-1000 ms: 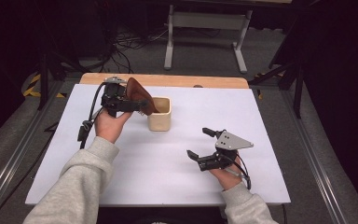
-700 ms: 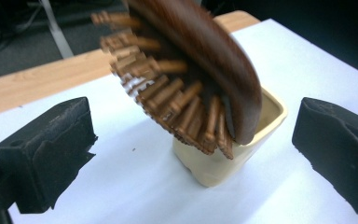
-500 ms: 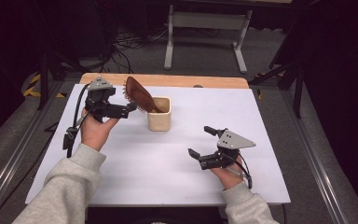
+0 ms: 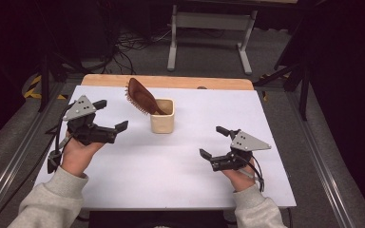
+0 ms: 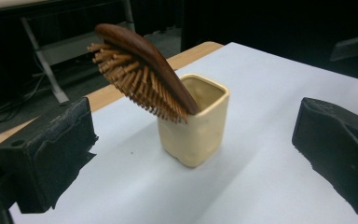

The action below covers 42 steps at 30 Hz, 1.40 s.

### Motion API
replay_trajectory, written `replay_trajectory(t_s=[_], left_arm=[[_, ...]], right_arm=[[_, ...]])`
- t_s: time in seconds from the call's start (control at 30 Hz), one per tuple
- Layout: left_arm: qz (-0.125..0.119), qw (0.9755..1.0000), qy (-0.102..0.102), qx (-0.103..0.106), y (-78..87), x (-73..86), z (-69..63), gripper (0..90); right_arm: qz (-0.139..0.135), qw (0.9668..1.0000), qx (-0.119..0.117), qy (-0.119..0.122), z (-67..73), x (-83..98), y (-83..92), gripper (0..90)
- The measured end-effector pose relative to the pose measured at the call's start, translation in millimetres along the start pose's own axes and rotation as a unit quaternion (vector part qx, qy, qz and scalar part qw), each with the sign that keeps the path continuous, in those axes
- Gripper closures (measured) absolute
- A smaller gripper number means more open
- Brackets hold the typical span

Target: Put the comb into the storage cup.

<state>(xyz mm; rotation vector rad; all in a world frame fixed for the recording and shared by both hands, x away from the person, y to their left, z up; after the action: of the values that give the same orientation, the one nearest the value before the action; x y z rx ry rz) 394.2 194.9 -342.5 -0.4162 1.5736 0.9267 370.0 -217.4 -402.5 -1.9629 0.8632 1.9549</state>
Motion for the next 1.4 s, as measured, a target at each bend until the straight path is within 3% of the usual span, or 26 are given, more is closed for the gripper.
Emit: replay_trajectory(t_s=[0.07,0.23,0.57,0.87,1.0,1.33,1.4], left_arm=[[-0.003,0.9999,0.008,0.011,4.6,6.4,-0.3,0.3],[-0.007,0.9999,0.008,0.013,12.1,25.9,-1.1,0.4],[-0.003,0.9994,0.025,0.026,13.3,63.4,3.3,0.5],[-0.003,0.998,0.057,0.027,12.9,100.0,9.1,0.6],[0.011,0.9978,0.059,0.028,11.2,113.7,8.5,0.5],[0.005,0.9984,0.047,0.031,12.5,137.6,3.2,0.5],[0.003,0.9978,0.054,0.037,11.9,140.0,2.9,0.5]], right_arm=[[0.0,1.0,0.002,0.0,-0.9,0.5,1.9,3.7],[0.004,1.0,0.003,-0.002,-2.2,2.1,5.4,3.6],[0.002,1.0,0.0,-0.006,-4.2,9.3,10.2,3.0],[0.011,0.9999,0.001,-0.011,-6.0,19.9,13.1,2.5],[0.015,0.9998,0.001,-0.011,-6.5,25.0,14.6,2.5],[0.018,0.9997,0.005,-0.017,-7.5,36.7,17.9,2.2],[0.016,0.9997,0.005,-0.02,-7.6,40.1,18.6,2.2]])
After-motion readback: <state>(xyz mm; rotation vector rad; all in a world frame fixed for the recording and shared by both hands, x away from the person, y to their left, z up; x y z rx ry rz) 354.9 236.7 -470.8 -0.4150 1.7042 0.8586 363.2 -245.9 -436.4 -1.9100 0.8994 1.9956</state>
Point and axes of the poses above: each handheld gripper's, and its own axes: y roughly backward along the jaws, x roughly out of its underside, z roughly to its left, the point moved 2 cm from there along -y, roughly forward along the jaws, and after that the axes turned 5 degrees about -x, right-handed, at the moved point
